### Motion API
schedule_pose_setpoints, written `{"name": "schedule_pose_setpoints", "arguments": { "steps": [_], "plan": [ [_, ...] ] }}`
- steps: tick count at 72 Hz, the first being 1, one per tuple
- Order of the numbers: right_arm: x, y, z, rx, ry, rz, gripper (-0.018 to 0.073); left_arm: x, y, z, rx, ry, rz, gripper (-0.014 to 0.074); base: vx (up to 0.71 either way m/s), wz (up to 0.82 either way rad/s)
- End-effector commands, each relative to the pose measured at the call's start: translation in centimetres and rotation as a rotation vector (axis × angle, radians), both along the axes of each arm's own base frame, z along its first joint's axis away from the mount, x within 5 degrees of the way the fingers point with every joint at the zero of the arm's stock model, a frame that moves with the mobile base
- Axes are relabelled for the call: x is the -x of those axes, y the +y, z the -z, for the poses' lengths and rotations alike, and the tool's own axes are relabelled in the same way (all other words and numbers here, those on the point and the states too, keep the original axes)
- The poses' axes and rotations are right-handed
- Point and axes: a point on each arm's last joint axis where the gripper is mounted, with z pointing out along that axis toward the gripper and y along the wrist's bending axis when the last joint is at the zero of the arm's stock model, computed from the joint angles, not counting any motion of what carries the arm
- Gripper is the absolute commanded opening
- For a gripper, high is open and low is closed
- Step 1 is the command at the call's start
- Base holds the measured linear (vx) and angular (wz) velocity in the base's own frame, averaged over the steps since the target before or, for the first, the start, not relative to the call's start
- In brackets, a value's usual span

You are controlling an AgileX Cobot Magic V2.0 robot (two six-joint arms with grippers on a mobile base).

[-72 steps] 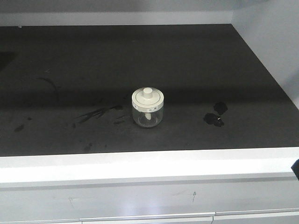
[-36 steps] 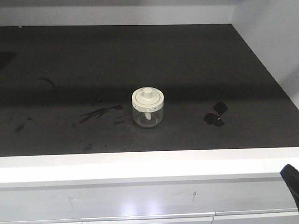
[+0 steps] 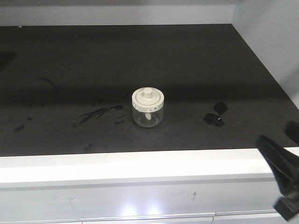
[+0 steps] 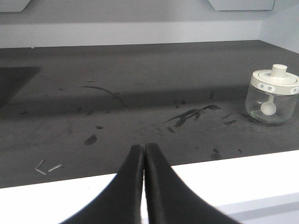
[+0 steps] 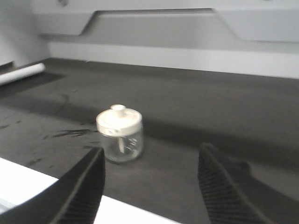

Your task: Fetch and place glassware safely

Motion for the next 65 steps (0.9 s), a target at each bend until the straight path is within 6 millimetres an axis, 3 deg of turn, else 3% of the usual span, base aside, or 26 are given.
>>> {"name": "schedule_pose_setpoints", "arguments": {
  "steps": [1, 15, 37, 49, 65],
  "plan": [
    [-2.1, 1.5, -2.7, 0.012, -0.111, -0.019, 0.0428, 0.0, 0.1, -1.6, 0.021, -0.096, -0.006, -0.0007, 0.00, 0.00],
    [-7.8, 5.7, -3.8, 0.019, -0.125, -0.027, 0.0428, 0.0, 0.1, -1.6, 0.021, -0.096, -0.006, -0.0007, 0.00, 0.00],
    [-17.3, 11.9, -4.0, 0.001, -0.013, -0.030, 0.0422, 0.0, 0.1, -1.6, 0.021, -0.096, -0.006, -0.0007, 0.00, 0.00],
    [-20.8, 14.3, -2.9, -0.002, 0.014, -0.048, 0.0422, 0.0, 0.1, -1.6, 0.021, -0.096, -0.006, -0.0007, 0.00, 0.00],
    [-22.8, 15.9, -0.1, 0.008, 0.022, -0.076, 0.0422, 0.0, 0.1, -1.6, 0.021, -0.096, -0.006, -0.0007, 0.00, 0.00]
  ]
}}
